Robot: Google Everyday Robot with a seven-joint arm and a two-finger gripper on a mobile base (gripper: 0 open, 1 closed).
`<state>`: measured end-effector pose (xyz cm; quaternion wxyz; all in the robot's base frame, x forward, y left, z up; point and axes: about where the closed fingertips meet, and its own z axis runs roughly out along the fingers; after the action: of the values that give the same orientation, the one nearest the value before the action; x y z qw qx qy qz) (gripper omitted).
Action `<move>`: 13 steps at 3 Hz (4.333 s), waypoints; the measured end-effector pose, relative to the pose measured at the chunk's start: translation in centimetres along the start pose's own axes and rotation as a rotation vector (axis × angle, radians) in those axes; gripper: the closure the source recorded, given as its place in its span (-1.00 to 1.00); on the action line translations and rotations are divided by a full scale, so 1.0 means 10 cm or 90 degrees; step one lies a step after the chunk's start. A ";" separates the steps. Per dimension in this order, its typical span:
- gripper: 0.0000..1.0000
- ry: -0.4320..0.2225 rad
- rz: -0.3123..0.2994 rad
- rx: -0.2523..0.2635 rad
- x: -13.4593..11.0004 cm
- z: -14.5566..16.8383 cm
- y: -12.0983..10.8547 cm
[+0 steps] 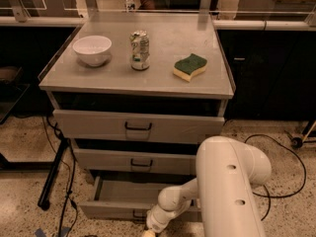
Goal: Open bottom drawer
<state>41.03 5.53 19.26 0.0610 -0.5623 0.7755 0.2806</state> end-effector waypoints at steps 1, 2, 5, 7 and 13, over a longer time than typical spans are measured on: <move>-1.00 0.013 0.005 -0.016 0.04 0.00 0.16; -1.00 0.013 0.005 -0.016 0.04 0.00 0.16; -1.00 0.024 0.111 -0.077 0.69 -0.12 1.39; -1.00 0.031 0.060 -0.067 0.41 -0.24 1.55; -1.00 0.036 0.004 0.076 -0.28 -0.61 0.20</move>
Offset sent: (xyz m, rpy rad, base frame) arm -0.2028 -0.0497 0.0415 -0.1047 0.2031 -0.0880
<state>41.54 5.26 26.28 0.0717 -0.5631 0.7939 0.2178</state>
